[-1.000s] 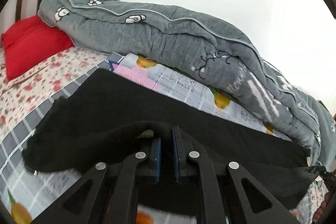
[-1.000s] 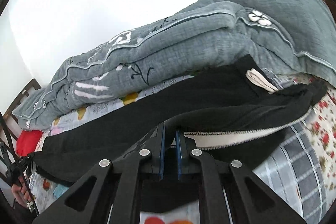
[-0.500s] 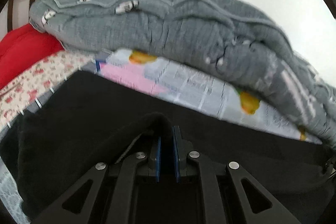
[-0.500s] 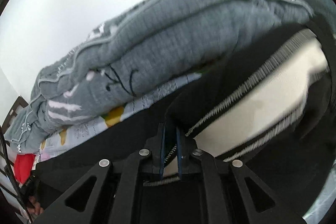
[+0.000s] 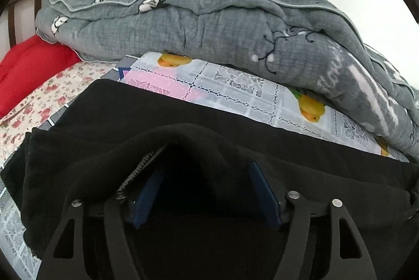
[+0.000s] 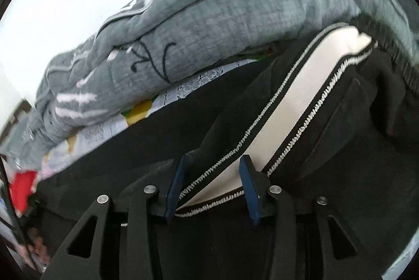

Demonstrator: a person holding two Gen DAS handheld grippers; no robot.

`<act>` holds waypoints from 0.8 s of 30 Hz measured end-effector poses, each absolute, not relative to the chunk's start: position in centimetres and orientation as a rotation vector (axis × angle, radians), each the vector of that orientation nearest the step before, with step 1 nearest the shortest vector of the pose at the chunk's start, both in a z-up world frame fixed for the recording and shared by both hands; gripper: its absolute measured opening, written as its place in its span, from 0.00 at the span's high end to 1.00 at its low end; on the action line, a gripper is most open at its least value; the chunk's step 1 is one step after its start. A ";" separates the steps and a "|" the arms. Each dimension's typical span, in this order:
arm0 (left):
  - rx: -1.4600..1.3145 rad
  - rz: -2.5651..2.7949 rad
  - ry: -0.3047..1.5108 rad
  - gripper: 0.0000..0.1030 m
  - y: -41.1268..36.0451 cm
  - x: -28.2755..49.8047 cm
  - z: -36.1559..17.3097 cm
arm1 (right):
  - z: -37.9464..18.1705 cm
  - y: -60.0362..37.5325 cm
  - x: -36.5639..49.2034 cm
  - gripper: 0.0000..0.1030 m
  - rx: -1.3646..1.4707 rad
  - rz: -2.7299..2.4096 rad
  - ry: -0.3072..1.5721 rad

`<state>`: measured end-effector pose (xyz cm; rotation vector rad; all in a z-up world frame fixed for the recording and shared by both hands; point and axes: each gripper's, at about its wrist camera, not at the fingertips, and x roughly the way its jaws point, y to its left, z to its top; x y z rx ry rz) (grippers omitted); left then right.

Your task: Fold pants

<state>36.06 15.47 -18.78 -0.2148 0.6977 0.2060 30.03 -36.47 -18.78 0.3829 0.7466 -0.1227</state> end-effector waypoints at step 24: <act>-0.179 0.220 0.648 0.33 14.8 35.0 -18.0 | -18.9 -35.0 30.0 0.51 0.294 -0.161 0.732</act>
